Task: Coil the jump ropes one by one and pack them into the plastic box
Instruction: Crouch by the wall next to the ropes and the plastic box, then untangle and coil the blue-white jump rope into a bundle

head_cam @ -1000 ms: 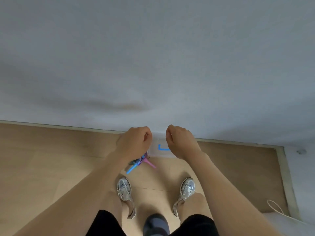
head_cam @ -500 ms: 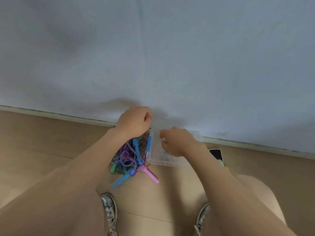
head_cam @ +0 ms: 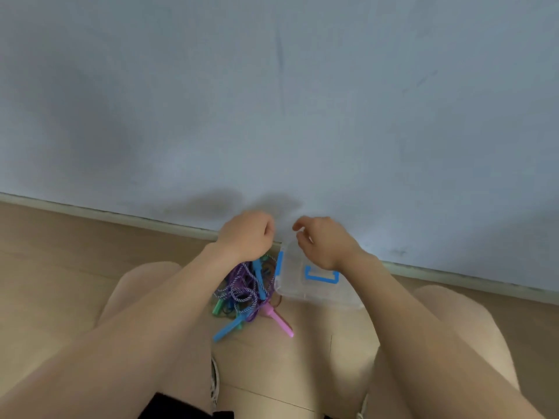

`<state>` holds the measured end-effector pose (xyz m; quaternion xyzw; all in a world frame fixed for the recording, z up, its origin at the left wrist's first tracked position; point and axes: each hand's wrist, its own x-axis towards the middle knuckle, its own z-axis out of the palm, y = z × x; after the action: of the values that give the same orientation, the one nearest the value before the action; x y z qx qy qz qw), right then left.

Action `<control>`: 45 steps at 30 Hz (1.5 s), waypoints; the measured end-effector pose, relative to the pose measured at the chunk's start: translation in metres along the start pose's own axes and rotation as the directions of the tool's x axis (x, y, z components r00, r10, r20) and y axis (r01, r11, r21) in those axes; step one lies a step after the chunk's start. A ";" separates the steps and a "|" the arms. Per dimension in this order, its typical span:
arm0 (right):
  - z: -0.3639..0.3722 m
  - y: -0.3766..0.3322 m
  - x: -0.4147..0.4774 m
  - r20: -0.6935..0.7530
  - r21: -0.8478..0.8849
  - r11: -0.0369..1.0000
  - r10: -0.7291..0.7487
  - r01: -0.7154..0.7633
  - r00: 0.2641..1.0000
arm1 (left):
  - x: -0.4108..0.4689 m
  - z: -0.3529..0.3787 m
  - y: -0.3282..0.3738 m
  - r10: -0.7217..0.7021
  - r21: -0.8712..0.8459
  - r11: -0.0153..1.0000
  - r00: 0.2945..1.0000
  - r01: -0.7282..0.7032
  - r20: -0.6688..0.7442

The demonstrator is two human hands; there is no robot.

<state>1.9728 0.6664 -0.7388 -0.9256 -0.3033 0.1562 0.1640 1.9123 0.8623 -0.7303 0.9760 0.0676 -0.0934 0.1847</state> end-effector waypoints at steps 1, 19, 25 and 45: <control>0.000 0.000 -0.009 -0.029 -0.019 1.000 0.004 -0.004 1.000 | -0.007 -0.003 0.003 0.001 0.002 1.000 1.000 -0.001 0.007; 0.088 -0.046 -0.027 0.197 -0.321 0.941 -0.041 0.104 0.980 | -0.035 0.077 -0.067 -0.190 -0.092 0.976 0.980 0.195 0.062; 0.136 0.016 -0.010 0.299 -0.365 0.931 0.140 -0.022 0.944 | -0.001 0.144 -0.111 -0.206 -0.053 0.968 0.902 0.244 0.380; 0.169 0.042 0.054 0.474 -0.158 0.971 0.236 -0.182 0.848 | 0.037 0.253 -0.138 -0.228 0.214 0.964 0.902 0.156 0.367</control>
<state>1.9694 0.7028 -0.9177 -0.8906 -0.2403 0.3858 0.0138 1.8853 0.8992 -1.0175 0.9391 0.1172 -0.3084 0.0958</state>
